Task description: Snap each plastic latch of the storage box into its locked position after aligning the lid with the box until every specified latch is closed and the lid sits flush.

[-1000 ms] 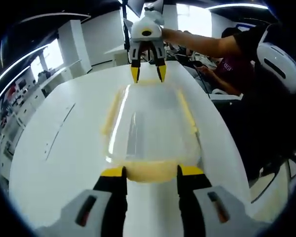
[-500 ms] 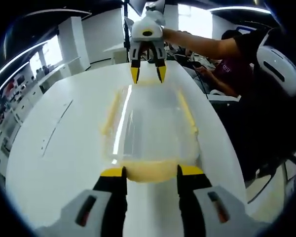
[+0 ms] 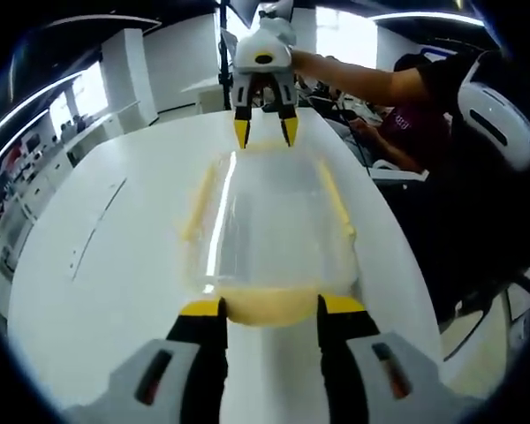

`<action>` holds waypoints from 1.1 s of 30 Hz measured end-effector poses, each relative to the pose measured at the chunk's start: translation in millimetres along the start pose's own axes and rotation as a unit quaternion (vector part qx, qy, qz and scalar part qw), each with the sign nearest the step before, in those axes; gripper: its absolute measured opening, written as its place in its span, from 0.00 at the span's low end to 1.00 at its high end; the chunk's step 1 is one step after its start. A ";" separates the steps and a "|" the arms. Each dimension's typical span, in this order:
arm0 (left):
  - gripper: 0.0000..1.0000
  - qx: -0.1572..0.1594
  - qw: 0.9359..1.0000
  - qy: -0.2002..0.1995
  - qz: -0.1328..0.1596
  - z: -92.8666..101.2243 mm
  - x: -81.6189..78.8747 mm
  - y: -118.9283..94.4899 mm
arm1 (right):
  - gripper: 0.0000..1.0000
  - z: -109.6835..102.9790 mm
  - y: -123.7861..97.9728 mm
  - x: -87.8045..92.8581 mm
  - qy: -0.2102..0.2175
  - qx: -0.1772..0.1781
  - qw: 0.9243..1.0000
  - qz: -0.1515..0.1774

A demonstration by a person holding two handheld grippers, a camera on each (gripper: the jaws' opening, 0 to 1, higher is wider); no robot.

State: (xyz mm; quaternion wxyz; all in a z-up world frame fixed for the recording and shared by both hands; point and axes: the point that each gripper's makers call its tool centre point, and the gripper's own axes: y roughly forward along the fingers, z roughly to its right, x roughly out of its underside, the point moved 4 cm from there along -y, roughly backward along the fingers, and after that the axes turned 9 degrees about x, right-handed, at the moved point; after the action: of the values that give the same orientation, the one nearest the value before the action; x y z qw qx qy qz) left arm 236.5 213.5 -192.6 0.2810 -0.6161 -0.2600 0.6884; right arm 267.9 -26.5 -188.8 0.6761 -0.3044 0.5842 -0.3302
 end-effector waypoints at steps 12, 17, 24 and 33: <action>0.39 0.005 1.000 -0.004 0.004 -2.2 0.7 0.6 | 0.38 3.4 1.9 3.0 -0.005 0.000 1.000 -0.001; 0.39 0.006 1.000 -0.006 0.017 -2.4 1.0 -0.1 | 0.38 2.3 4.3 5.3 -0.007 0.001 1.000 -0.002; 0.39 0.000 1.000 0.006 0.029 -2.7 2.0 -1.5 | 0.39 -0.8 4.6 8.9 -0.024 0.028 0.999 0.010; 0.47 -0.019 0.998 0.026 0.052 -9.1 1.2 -8.5 | 0.48 -12.2 6.8 8.9 -0.009 0.037 0.998 0.041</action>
State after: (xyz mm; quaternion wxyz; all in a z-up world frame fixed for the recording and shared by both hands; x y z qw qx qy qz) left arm 246.0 220.5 -188.4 0.2395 -0.6516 -0.2337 0.6808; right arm 257.3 -29.8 -201.1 0.7050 -0.2578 0.5774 -0.3212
